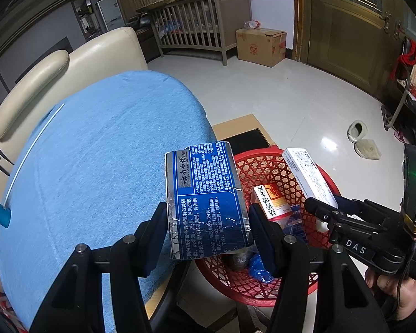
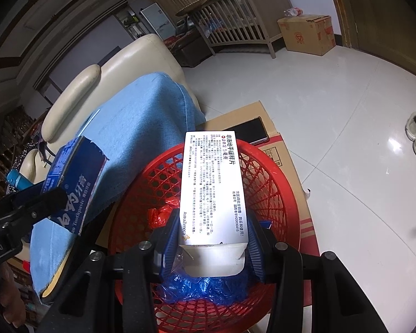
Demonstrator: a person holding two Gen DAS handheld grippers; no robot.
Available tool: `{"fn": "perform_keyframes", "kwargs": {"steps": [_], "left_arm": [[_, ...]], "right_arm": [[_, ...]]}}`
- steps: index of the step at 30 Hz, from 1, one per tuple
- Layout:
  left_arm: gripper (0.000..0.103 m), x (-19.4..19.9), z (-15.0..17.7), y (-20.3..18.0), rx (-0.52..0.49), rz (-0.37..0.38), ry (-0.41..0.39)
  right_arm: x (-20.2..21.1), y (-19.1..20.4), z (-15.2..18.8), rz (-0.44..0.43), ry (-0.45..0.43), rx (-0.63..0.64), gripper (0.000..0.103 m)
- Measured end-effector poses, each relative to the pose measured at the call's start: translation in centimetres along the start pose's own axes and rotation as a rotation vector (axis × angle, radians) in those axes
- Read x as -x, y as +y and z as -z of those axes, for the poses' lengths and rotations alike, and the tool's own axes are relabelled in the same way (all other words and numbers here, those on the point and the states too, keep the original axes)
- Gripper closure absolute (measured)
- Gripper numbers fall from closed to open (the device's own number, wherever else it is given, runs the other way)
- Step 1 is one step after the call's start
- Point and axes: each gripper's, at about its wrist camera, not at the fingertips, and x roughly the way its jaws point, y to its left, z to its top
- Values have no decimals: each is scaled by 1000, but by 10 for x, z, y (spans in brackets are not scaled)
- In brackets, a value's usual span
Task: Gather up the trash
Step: 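Open the right tool over the basket while the left tool lowers the blue box inside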
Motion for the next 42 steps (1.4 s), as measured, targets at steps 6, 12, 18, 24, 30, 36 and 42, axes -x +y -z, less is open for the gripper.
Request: {"fn": "perform_keyframes", "kwargs": {"steps": [6, 12, 18, 24, 30, 36, 42], "left_arm": [[43, 0, 0, -1, 1, 0, 1], [43, 0, 0, -1, 0, -1, 4], [43, -4, -1, -4, -2, 8, 18], [43, -15, -3, -15, -19, 25, 41], [43, -30, -2, -29, -30, 50, 77], [43, -37, -2, -44, -61, 49, 87], [43, -42, -2, -53, -79, 49, 91]], "right_arm": [[-5, -1, 0, 14, 30, 1, 53], [-2, -4, -1, 23, 13, -28, 28], [26, -13, -15, 34, -102, -79, 28], [47, -27, -25, 33, -180, -140, 28], [53, -32, -27, 23, -196, -160, 28], [55, -34, -25, 10, -207, -169, 28], [61, -37, -28, 2, -228, -182, 28]]}}
